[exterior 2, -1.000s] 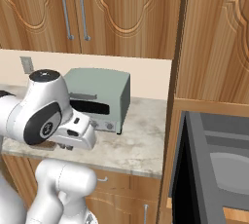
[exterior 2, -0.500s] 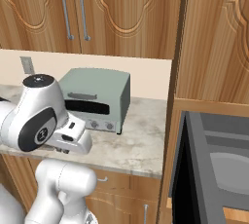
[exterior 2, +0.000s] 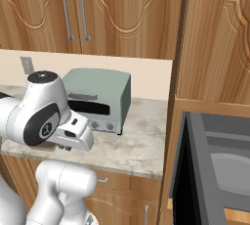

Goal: Pick the mug from the counter and place it inside the microwave. Then close the microwave.

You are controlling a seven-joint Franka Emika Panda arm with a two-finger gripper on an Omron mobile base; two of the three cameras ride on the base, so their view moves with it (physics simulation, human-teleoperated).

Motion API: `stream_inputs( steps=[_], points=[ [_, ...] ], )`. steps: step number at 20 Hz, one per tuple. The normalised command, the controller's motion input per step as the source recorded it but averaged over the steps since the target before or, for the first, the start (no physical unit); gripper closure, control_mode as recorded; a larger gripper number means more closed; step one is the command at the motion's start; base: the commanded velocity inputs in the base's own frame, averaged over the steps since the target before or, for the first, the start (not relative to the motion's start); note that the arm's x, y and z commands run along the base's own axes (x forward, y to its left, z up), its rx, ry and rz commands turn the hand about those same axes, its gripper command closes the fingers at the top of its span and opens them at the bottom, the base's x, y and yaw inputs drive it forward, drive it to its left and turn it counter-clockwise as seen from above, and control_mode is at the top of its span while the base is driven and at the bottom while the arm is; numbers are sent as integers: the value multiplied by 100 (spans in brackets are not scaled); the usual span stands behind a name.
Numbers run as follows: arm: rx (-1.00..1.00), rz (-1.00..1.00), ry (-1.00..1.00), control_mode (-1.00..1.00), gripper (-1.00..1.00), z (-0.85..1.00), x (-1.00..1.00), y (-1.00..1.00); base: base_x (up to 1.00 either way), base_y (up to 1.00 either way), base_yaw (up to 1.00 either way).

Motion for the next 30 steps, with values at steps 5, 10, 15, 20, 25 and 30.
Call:
stream_inputs(
  steps=[5, 10, 15, 20, 25, 30],
  points=[
    [0, 0, 0, -100, 100, 0, 0, 0, 0, 0, 0],
    [0, 0, 0, 100, 100, 0, 0, 0, 0, 0, 0],
    [0, 0, 0, 100, 100, 0, 0, 0, -87, 0, -3],
    [0, 0, 0, 100, 100, 0, 0, 0, -100, 0, -4],
    [0, 0, 0, 100, 100, 0, 0, 0, -100, 0, -14],
    [0, 0, 0, 100, 100, 0, 0, 0, -86, -8, -32]
  ],
)
